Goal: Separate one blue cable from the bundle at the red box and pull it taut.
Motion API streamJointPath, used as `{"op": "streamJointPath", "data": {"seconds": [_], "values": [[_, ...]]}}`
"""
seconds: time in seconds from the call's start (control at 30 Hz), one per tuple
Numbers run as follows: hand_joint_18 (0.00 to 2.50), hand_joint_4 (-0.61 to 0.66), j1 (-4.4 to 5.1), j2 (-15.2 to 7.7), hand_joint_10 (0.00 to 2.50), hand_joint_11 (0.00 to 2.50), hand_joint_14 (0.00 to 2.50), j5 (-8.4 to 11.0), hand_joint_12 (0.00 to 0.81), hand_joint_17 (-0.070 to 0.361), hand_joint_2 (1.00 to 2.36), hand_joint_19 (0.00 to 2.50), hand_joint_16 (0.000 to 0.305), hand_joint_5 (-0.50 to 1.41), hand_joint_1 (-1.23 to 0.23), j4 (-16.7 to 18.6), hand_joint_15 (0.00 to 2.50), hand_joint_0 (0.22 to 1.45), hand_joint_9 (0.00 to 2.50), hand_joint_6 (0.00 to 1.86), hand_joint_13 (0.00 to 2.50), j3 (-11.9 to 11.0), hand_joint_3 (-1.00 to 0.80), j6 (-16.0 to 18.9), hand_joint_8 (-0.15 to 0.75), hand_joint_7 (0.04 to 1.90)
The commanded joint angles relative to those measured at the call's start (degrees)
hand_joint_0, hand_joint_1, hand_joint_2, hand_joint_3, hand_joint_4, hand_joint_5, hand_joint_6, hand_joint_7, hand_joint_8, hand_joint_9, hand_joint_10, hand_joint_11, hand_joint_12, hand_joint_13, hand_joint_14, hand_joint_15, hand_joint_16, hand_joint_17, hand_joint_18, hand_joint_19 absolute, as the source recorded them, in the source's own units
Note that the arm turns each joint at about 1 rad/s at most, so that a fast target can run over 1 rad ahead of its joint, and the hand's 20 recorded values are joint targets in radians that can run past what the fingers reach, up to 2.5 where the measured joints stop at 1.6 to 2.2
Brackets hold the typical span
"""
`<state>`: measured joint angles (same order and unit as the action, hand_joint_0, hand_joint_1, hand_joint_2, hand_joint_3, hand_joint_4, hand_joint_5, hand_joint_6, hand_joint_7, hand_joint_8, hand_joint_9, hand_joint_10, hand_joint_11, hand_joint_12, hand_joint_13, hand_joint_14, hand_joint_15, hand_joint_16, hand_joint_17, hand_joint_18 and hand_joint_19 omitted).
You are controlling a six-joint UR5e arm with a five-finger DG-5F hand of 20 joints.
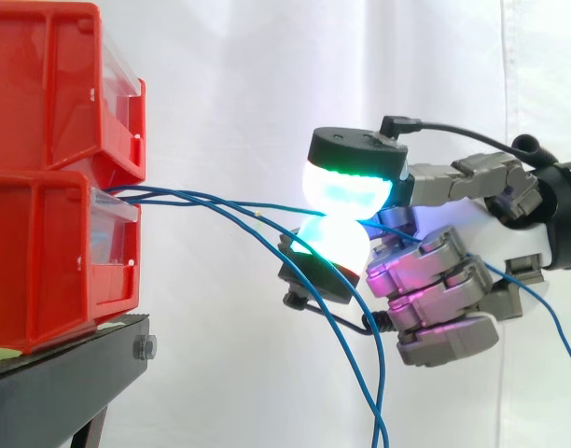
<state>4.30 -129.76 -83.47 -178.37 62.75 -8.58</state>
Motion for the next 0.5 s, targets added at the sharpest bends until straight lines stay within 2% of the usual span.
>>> {"op": "streamJointPath", "data": {"seconds": [0.0, 0.17, 0.23, 0.27, 0.3, 0.33, 0.4, 0.43, 0.47], "values": [[1.23, -0.08, -0.35, 1.7, 1.85, 1.59, 1.97, -0.73, 0.31, 0.093, 1.03, 1.71, 0.041, -0.19, -0.79, -3.1, 1.42, 0.76, 1.07, 0.88, 1.04, 0.1, -0.03, -0.6, 0.261, 1.74], [1.23, -0.08, -1.31, 5.7, 1.98, 1.59, 2.0, -1.25, 0.316, 0.091, 1.03, 1.71, 0.041, -0.19, -0.79, -9.4, 1.44, 0.76, 1.06, 0.88, 1.03, 0.2, -0.03, -3.6, 0.263, 1.74], [1.23, -0.08, -1.4, 7.2, 1.99, 1.59, 2.02, -1.25, 0.316, 0.092, 1.03, 1.71, 0.041, -0.19, -0.79, -11.2, 1.42, 0.76, 1.06, 0.88, 1.03, 0.9, -0.03, -4.5, 0.264, 1.74], [1.23, -0.08, -1.49, 8.1, 2.0, 1.59, 2.03, -1.25, 0.316, 0.092, 1.03, 1.71, 0.041, -0.19, -0.79, -11.8, 1.42, 0.76, 1.06, 0.88, 1.03, 2.3, -0.03, -4.4, 0.258, 1.73], [1.23, -0.08, -1.4, 8.6, 2.0, 1.58, 2.03, -1.25, 0.316, 0.092, 1.03, 1.71, 0.041, -0.19, -0.79, -11.7, 1.42, 0.76, 1.06, 0.88, 1.03, 3.2, -0.02, -4.3, 0.258, 1.74], [1.23, -0.08, -1.22, 10.1, 2.0, 1.59, 2.03, -1.17, 0.315, 0.092, 1.03, 1.71, 0.041, -0.19, -0.79, -10.9, 1.42, 0.76, 1.06, 0.88, 1.02, 5.5, -0.03, -4.1, 0.258, 1.74], [1.23, -0.08, -0.96, 11.2, 2.02, 1.57, 2.04, -0.9, 0.317, 0.092, 1.03, 1.72, 0.041, -0.19, -0.79, -9.2, 1.43, 0.76, 1.06, 0.88, 1.02, 7.6, -0.03, -3.5, 0.264, 1.74], [1.23, -0.08, -0.78, 12.7, 2.01, 1.58, 2.04, 0.06, 0.315, 0.092, 1.03, 1.71, 0.041, -0.19, -0.79, -5.1, 1.42, 0.76, 1.05, 0.88, 1.02, 10.5, -0.02, -2.1, 0.258, 1.74], [1.23, -0.08, -0.78, 13.1, 2.02, 1.58, 2.03, 0.42, 0.316, 0.094, 1.03, 1.69, 0.042, -0.19, -0.79, -3.9, 1.44, 0.76, 1.05, 0.88, 1.02, 11.3, -0.02, -1.6, 0.258, 1.73]]}}
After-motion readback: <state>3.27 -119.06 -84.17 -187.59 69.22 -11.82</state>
